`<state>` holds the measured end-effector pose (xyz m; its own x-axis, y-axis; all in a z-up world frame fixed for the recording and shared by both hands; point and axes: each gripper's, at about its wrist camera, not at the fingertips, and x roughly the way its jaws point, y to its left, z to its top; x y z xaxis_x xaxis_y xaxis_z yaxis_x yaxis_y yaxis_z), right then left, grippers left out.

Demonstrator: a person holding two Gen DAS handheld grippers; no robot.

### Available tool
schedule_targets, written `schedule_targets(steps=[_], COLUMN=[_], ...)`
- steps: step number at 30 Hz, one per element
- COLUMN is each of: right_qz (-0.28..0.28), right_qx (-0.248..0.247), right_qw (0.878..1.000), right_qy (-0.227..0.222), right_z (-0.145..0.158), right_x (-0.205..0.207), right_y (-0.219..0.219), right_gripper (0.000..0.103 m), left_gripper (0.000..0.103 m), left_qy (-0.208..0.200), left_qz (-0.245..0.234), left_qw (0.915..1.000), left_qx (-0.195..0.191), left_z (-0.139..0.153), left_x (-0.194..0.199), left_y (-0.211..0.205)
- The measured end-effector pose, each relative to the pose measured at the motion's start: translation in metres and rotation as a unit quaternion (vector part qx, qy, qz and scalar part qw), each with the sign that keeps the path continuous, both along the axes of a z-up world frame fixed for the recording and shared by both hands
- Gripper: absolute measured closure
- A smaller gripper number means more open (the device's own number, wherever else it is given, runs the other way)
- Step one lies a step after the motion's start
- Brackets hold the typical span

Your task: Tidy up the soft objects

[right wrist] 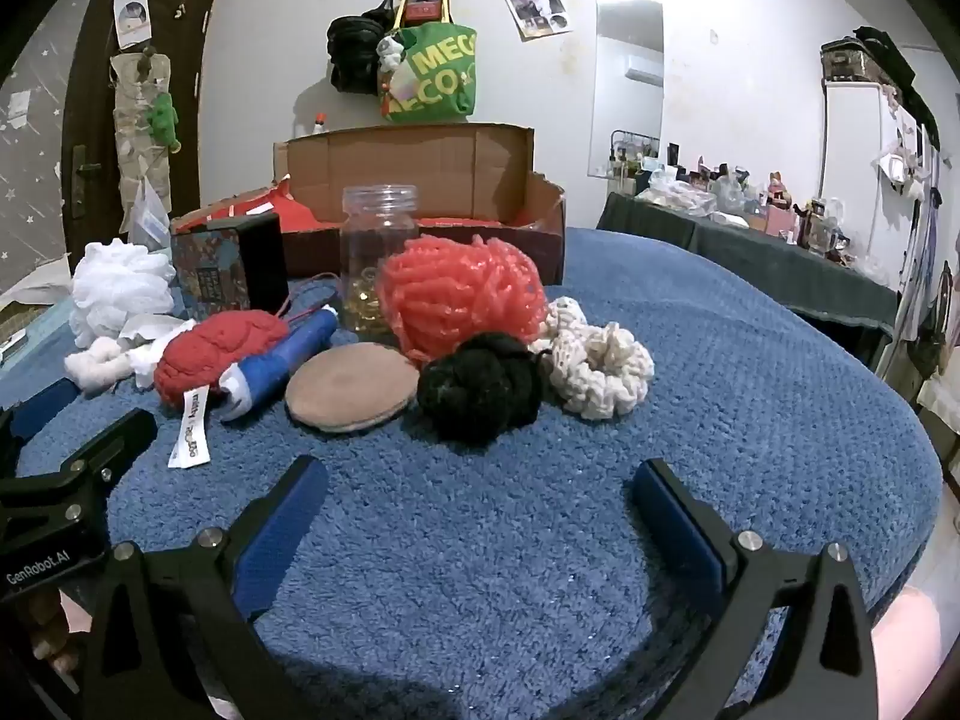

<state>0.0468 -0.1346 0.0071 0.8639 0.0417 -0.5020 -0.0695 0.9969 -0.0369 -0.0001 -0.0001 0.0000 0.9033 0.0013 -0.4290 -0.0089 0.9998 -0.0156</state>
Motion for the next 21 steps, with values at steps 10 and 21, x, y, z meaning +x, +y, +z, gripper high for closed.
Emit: schedule_targets(steps=[10,21], right_qz=[0.0,0.0], right_qx=[0.002,0.002], right_qw=[1.0,1.0], right_qy=[0.003,0.004], right_z=[0.0,-0.0001], right_x=[0.0006,0.0006], right_y=[-0.0006,-0.0004], right_gripper=[0.0,0.0], left_gripper=[0.0,0.0], left_qy=[0.002,0.005], left_qz=[-0.001,0.0], left_qw=[1.0,1.0], left_qx=[0.0,-0.001], left_z=[-0.0002,0.0], left_x=[-0.0007,0.0003], left_y=[-0.0007,0.0])
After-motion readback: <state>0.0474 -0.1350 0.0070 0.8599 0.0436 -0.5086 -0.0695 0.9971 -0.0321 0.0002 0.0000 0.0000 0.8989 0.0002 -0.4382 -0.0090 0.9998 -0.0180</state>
